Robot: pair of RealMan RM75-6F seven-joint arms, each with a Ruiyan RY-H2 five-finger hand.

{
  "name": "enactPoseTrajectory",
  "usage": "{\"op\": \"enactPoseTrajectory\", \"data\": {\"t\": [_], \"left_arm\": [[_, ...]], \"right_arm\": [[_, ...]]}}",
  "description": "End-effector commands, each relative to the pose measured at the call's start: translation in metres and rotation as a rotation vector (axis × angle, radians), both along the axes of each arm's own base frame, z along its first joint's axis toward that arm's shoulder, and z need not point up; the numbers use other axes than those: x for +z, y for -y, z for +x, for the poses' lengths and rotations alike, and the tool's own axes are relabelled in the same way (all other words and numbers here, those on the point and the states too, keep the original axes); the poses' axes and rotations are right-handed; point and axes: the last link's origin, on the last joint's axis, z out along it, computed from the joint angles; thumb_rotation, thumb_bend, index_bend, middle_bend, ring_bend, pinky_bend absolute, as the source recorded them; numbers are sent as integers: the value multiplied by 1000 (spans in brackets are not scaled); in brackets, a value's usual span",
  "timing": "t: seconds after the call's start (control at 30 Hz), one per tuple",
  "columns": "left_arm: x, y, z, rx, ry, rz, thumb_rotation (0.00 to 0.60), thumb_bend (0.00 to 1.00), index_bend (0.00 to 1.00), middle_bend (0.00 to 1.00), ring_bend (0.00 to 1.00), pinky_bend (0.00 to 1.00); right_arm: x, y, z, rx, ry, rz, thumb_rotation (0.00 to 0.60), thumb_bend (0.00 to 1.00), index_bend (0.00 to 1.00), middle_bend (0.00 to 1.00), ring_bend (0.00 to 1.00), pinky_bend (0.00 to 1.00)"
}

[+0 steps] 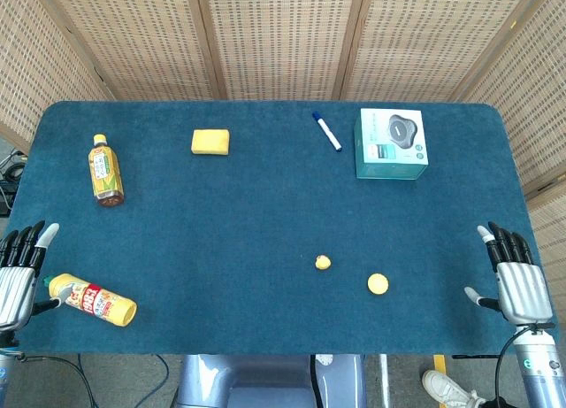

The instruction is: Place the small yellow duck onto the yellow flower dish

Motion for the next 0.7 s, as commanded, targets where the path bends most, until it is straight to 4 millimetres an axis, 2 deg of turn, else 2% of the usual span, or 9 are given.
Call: {"op": "enactPoseTrajectory", "data": {"t": [0.03,0.7], "left_arm": [[0,0,0,-1,-1,1,600,83,0,0,0,0],[1,0,1,-5,5,-4,600,83,0,0,0,0]], "right_arm": [[0,0,0,3,1,0,600,0,0,0,0,0],[0,-1,1,1,5,3,600,0,1,0,0,0]]}}
